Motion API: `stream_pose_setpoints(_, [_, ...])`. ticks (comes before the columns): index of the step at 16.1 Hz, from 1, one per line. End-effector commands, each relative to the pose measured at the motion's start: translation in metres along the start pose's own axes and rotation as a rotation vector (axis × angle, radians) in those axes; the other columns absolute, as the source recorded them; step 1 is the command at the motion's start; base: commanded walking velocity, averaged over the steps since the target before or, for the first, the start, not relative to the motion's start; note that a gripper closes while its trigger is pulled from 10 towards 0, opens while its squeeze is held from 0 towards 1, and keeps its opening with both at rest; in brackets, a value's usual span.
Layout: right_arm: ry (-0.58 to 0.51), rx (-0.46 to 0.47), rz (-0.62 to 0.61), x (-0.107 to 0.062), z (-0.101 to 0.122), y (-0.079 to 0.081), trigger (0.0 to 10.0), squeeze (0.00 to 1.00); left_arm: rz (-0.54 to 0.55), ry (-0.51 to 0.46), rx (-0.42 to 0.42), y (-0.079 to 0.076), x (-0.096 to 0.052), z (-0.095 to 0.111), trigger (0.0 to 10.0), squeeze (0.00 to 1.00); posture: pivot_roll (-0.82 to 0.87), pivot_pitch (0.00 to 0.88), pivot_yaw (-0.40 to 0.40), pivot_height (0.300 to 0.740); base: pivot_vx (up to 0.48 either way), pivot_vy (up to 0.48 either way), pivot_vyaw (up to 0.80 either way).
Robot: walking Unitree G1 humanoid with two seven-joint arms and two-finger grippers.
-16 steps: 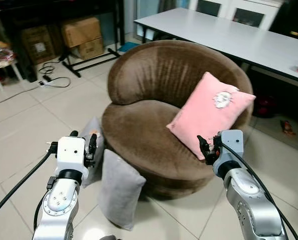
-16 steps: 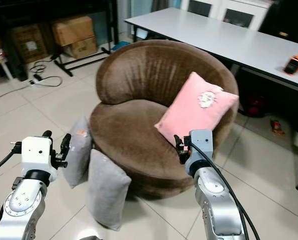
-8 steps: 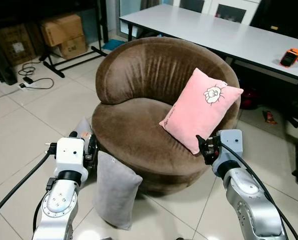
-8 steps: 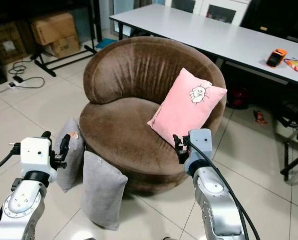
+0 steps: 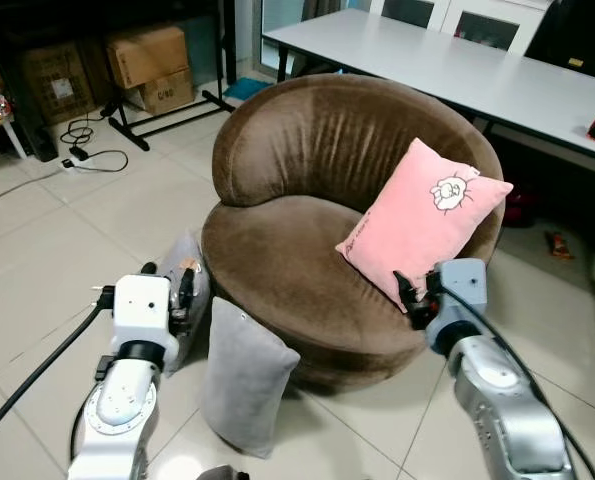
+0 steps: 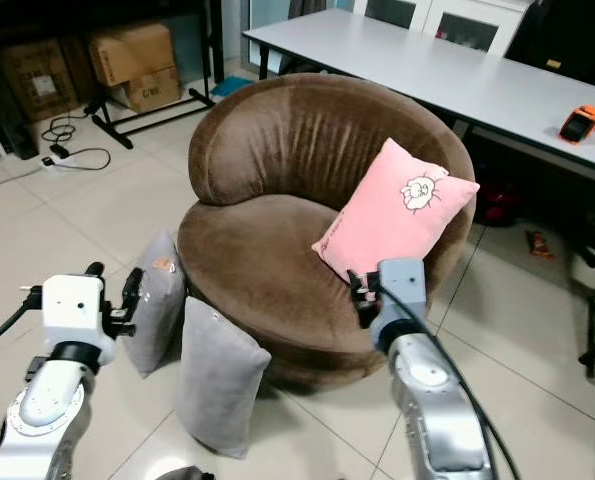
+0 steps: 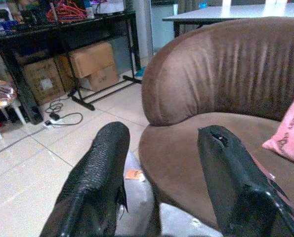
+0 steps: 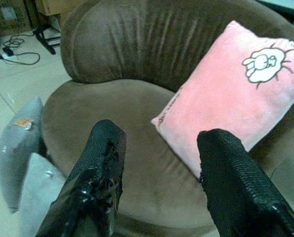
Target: Move the pillow to the sofa from floor
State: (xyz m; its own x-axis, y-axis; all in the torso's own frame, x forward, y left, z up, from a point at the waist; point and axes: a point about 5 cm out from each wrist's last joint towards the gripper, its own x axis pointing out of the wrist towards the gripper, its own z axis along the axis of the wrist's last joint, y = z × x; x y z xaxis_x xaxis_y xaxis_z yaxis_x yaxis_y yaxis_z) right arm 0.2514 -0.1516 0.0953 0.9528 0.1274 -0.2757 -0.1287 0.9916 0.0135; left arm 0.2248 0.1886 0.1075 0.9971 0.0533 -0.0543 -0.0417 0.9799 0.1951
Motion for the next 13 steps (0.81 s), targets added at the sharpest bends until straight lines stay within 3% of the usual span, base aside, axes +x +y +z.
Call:
stream_pose_setpoints(1, [-0.004,-0.017,-0.012,-0.0019,0.0022,-0.0051,10.0,0.00,0.002,-0.005,-0.002,-0.0016,0.0001,0.0025,10.0,0.00,-0.04,0.000,-0.059,0.740,0.000,0.341,0.00])
stream_pose_setpoints(9, [0.001,-0.022,-0.007,-0.0015,0.0022,-0.0050,10.0,0.00,0.008,-0.006,-0.005,-0.0023,-0.0002,0.0026,10.0,0.00,-0.04,0.000,-0.063,0.740,0.000,0.344,0.00])
stream_pose_setpoints(13, [-0.031,0.012,-0.027,-0.0004,0.0064,-0.0067,10.0,0.00,0.009,-0.001,0.009,-0.0023,0.0006,0.0020,10.0,0.00,-0.04,0.000,-0.061,0.740,0.000,0.000,0.00])
